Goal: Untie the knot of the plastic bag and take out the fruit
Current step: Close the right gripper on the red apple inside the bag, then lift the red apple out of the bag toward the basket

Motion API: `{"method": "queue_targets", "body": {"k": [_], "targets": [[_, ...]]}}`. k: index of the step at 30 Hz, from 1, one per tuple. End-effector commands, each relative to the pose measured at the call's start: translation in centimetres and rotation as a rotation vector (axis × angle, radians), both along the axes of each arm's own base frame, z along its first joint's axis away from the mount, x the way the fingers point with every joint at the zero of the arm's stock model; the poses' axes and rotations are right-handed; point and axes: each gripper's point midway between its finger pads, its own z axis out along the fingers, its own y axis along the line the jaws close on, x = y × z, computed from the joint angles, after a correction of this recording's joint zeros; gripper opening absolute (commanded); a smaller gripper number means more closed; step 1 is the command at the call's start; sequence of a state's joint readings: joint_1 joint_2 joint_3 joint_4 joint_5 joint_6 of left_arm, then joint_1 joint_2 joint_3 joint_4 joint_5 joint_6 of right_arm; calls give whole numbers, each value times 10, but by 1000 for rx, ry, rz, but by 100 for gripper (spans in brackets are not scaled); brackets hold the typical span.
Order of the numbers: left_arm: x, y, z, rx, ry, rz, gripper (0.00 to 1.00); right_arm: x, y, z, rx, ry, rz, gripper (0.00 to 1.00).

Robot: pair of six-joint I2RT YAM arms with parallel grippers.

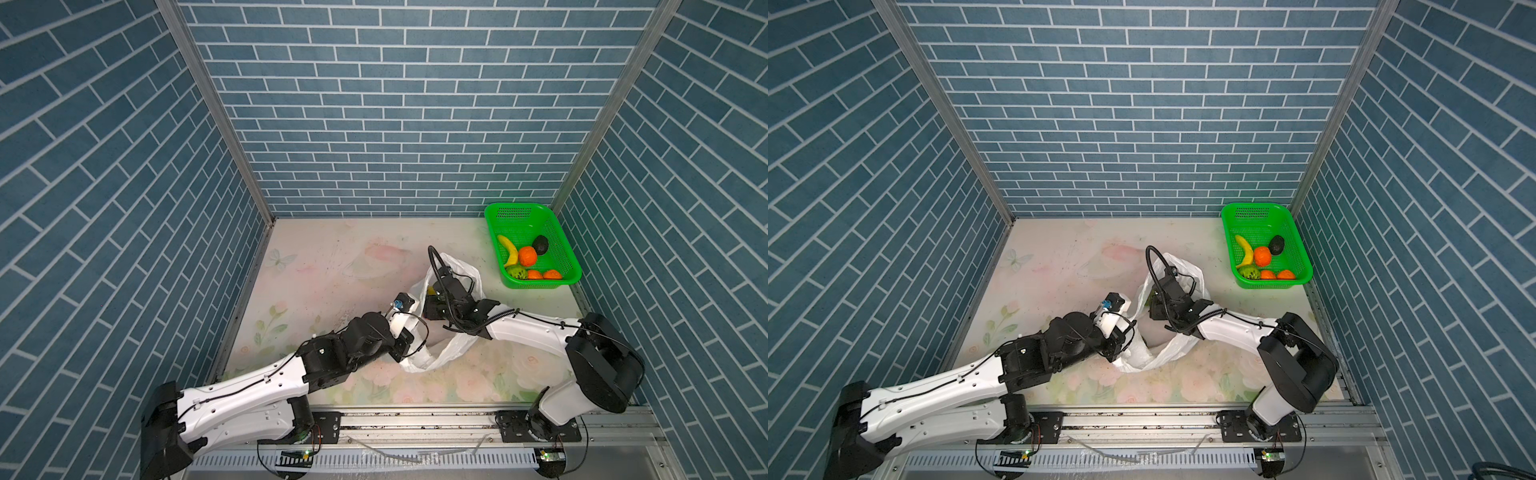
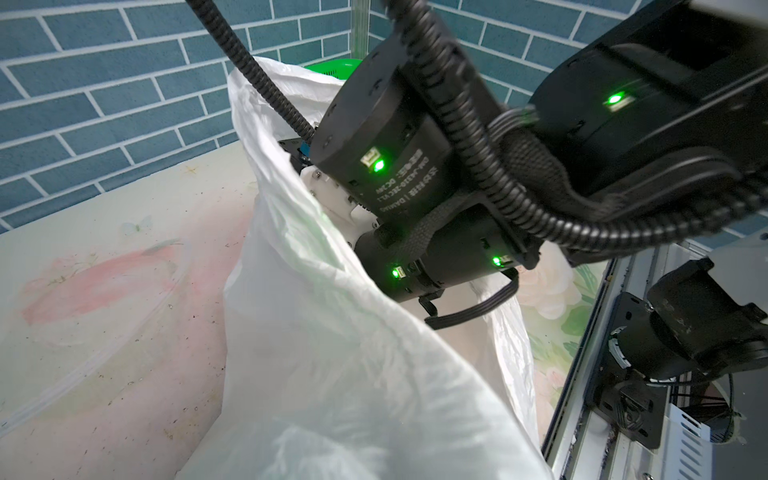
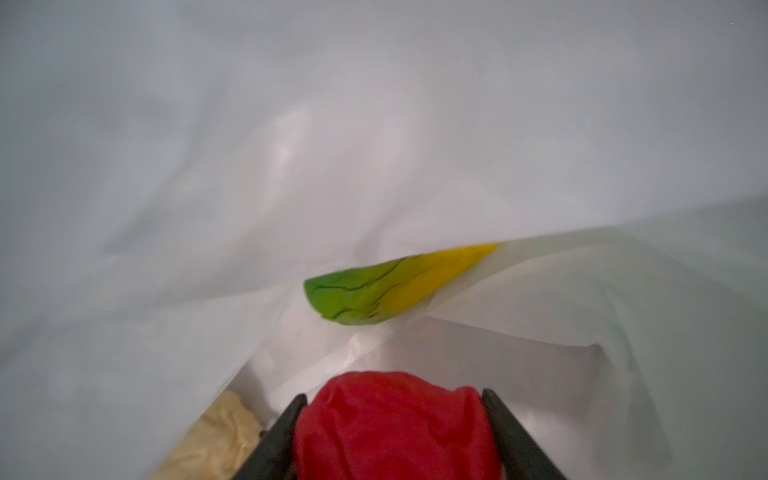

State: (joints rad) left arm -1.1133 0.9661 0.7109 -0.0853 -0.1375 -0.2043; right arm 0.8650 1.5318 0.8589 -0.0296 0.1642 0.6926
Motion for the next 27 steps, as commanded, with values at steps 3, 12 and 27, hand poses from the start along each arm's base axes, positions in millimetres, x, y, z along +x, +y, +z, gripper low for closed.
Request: {"method": "queue_targets", "body": {"k": [3,12,27], "targets": [[0,0,-12,18,-6,6,0,-23,5,9,11,30,41,52],[1,3,-14,29,-5,15,0,-42,-13,40,-11,-16,37,52],[1,0,-16,34,0,9,0,-59,-48,127,60,-77,32,55]]}}
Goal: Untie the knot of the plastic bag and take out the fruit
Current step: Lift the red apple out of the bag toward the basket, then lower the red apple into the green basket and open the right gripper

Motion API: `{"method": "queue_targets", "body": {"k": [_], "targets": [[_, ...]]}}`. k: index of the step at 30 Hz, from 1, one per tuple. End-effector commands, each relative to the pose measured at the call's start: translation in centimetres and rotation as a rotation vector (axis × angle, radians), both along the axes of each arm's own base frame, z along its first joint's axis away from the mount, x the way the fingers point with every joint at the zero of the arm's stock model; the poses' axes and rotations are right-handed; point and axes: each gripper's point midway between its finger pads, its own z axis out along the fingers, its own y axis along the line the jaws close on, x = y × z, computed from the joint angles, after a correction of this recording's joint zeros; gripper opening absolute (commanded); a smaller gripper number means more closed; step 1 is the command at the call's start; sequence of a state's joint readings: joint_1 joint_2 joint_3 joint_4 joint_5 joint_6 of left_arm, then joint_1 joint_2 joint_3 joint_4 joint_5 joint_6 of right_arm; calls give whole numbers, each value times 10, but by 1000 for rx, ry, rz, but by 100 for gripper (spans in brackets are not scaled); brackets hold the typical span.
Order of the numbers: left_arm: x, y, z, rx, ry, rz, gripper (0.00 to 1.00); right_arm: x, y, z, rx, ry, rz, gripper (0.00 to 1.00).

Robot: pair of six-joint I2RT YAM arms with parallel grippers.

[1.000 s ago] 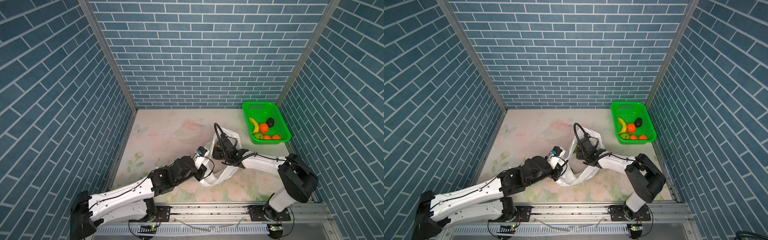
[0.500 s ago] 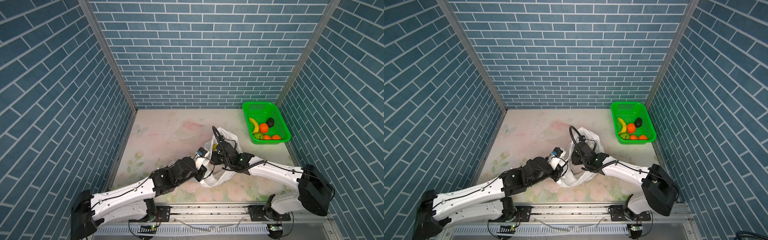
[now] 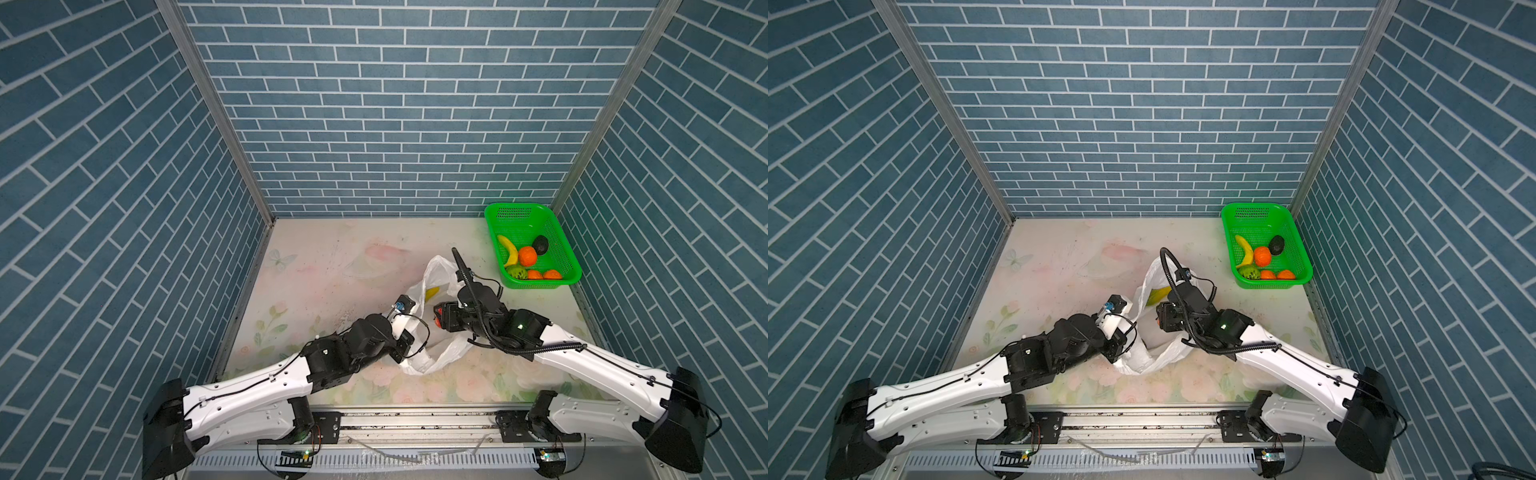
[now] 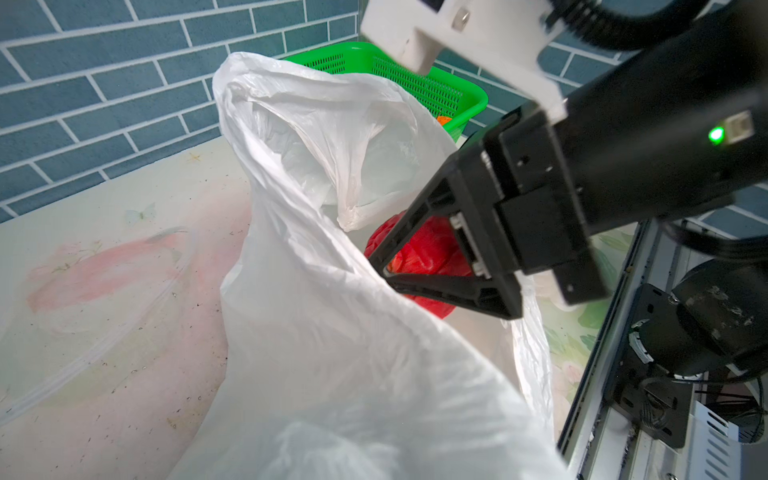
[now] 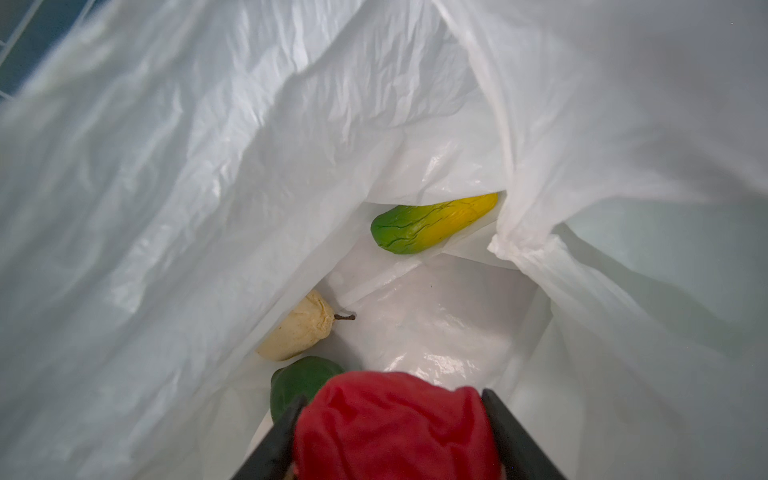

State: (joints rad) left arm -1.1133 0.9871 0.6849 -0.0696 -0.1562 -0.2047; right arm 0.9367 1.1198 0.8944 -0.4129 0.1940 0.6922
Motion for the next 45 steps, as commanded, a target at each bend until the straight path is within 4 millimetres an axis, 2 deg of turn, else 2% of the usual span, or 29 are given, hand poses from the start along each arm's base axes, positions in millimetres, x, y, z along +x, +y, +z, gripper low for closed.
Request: {"method": "queue_targets", "body": {"k": [1,5,10,13,21,27,32,39,45], "targets": [[-2,-1,-2,3,-6,-7,0,3,-11,39,33,-23,-24,55],[-1,-1,-2,4,-8,-6,0,15,-31,64,68,-34,-67,55],[0,-1,0,-1,-14,-4,0,40,-70,93,55,-73,-150,55],[0,-1,1,2,-17,-3,0,57,-97,98,11,-83,-213,56],[-1,1,2,11,-18,-2,0,120,-186,96,-76,-116,-466,56],[-3,4,1,16,-12,-3,0,173,-252,72,-70,-116,-640,56],[-3,4,2,11,-12,-1,0,213,-293,45,-68,-111,-744,56],[-3,4,5,3,-14,-1,0,258,-335,13,-135,-57,-794,57],[-4,4,4,7,-11,-5,0,278,-362,-12,-154,-2,-844,57]]}}
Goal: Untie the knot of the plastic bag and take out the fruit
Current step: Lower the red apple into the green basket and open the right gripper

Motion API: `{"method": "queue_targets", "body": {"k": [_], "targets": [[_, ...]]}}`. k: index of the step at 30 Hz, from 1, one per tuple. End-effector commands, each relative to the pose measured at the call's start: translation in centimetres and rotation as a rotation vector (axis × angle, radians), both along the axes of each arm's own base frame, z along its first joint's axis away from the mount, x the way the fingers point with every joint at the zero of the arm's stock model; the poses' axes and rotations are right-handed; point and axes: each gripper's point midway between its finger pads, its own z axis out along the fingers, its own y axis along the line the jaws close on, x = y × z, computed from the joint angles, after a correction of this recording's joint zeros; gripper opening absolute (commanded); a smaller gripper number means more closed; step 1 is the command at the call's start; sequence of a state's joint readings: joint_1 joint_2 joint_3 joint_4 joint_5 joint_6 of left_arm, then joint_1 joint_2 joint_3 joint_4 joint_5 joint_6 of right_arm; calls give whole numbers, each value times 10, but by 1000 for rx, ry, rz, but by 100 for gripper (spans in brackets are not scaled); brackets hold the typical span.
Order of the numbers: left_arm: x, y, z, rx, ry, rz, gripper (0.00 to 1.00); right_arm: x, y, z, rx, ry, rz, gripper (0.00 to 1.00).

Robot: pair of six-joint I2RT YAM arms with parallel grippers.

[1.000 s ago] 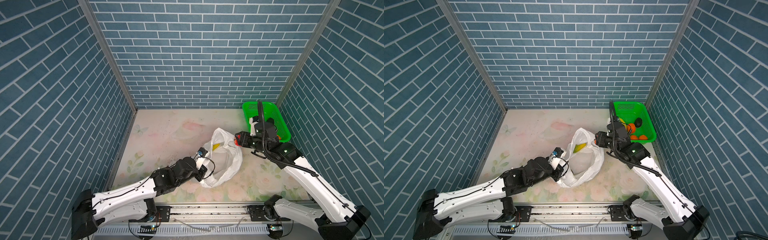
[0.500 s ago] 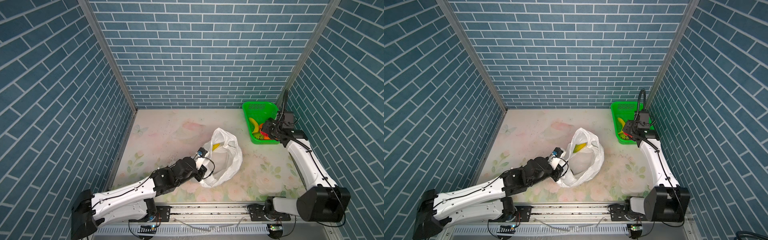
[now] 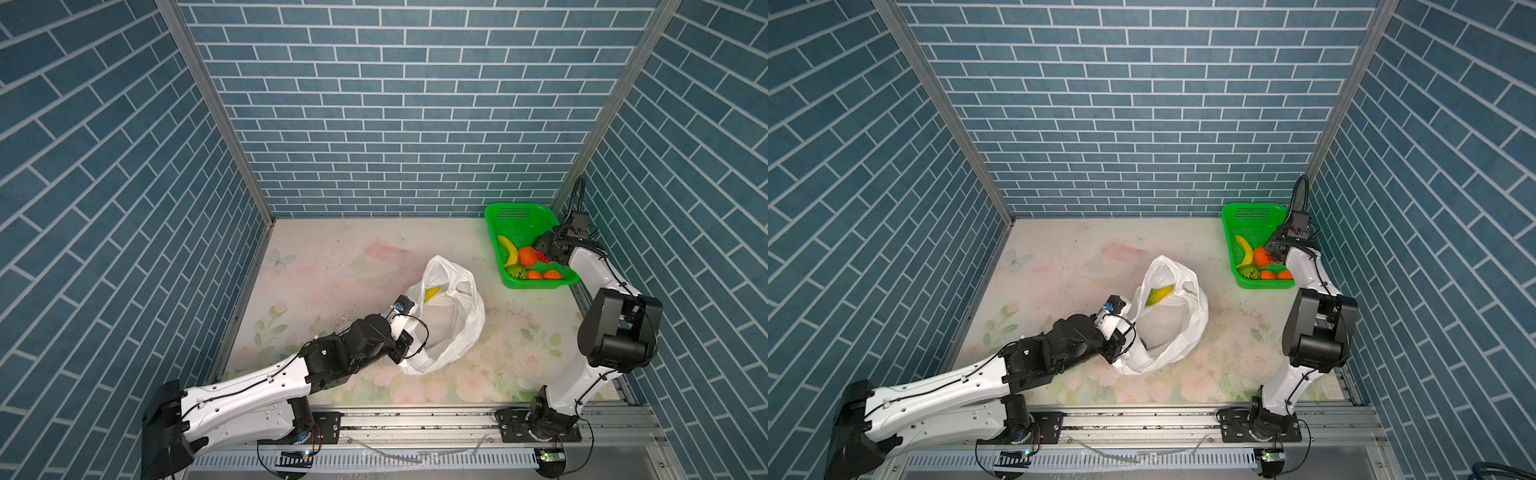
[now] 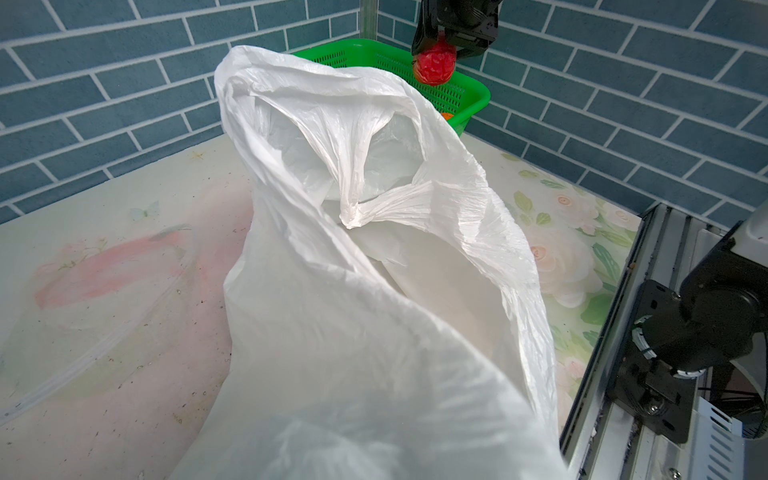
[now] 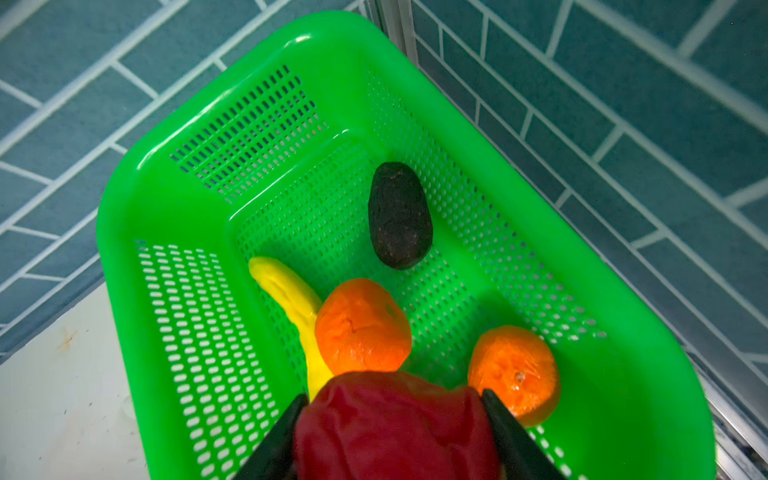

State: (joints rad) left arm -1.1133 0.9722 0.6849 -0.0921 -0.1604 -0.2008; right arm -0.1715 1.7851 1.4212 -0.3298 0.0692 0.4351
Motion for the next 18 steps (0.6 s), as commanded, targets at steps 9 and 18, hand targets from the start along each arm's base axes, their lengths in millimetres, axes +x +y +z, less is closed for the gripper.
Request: {"method": "queue_targets", "body": {"k": [9,18], "targets": [[-5,1,2,5,3,-16,0,20,-22,-11,-27,1,-47,84],[-8,5,3,3,10,-22,0,9,-11,6,-24,-27,-22,86]]}}
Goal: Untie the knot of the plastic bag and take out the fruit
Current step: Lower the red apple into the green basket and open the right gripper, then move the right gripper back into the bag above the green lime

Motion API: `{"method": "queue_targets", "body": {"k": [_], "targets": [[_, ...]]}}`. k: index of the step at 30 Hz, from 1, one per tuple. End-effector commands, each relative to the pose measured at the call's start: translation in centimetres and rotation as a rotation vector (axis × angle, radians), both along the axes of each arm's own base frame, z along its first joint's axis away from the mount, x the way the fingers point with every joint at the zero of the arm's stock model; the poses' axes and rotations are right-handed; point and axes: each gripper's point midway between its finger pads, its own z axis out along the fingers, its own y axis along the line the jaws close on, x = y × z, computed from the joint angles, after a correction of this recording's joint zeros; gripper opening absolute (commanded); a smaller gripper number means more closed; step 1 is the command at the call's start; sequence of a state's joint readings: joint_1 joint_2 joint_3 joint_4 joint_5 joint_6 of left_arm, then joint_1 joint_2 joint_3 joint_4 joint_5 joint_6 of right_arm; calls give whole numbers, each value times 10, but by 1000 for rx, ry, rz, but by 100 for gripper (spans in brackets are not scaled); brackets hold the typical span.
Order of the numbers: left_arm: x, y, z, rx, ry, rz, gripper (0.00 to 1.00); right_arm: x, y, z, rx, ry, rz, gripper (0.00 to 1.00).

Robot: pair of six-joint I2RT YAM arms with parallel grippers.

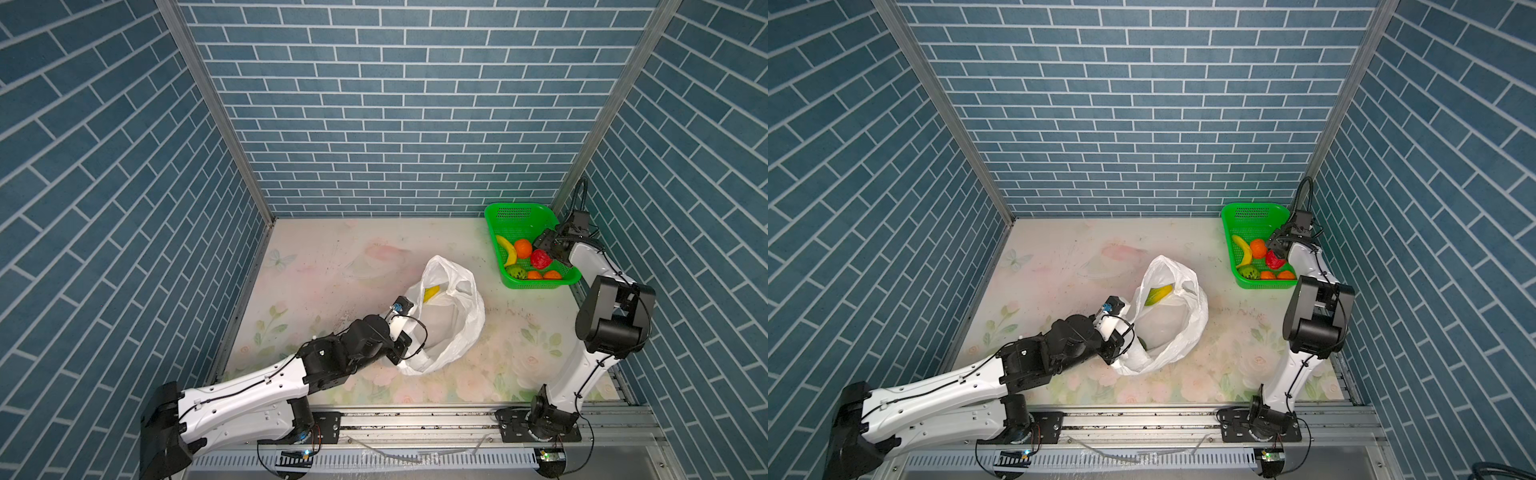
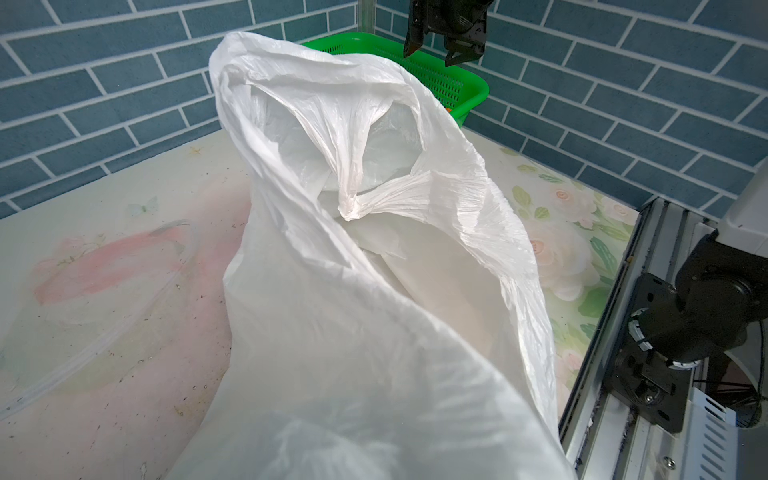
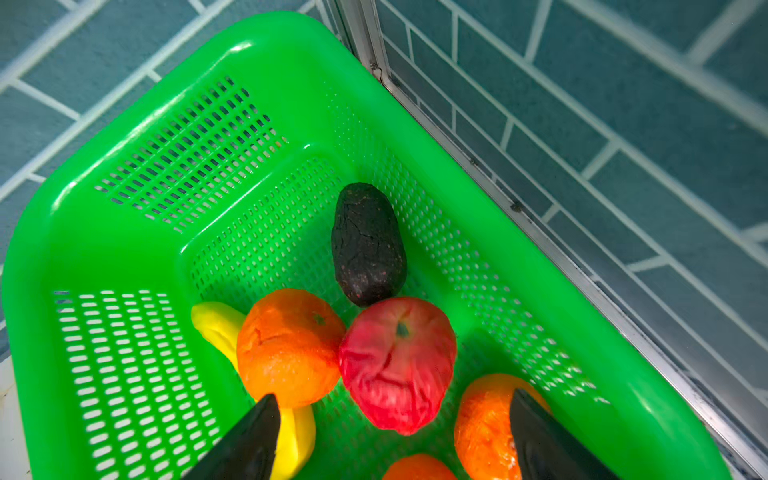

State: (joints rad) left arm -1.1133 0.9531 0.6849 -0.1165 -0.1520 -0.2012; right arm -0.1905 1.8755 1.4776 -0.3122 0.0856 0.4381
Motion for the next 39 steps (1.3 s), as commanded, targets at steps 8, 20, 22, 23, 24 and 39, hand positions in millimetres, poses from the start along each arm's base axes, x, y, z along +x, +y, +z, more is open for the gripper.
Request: {"method": "queue_targets", "body": {"k": [8,20,22,23,24,39], "targets": [[-8,0,2,-1,16,-32,0,-33,40,44,-7,-48,95,86],[-8,0,2,-1,3,-37,0,-143,158,73,120,-25,368,85],[-8,1,3,4,-4,-36,0,-165,177,73,158,-13,409,84],[-7,2,3,10,-8,-35,0,-176,187,72,176,-7,430,84],[-7,1,4,10,-11,-37,0,-187,196,74,192,-6,447,84],[-5,4,6,16,-27,-27,0,-266,343,84,257,-6,767,83]]}}
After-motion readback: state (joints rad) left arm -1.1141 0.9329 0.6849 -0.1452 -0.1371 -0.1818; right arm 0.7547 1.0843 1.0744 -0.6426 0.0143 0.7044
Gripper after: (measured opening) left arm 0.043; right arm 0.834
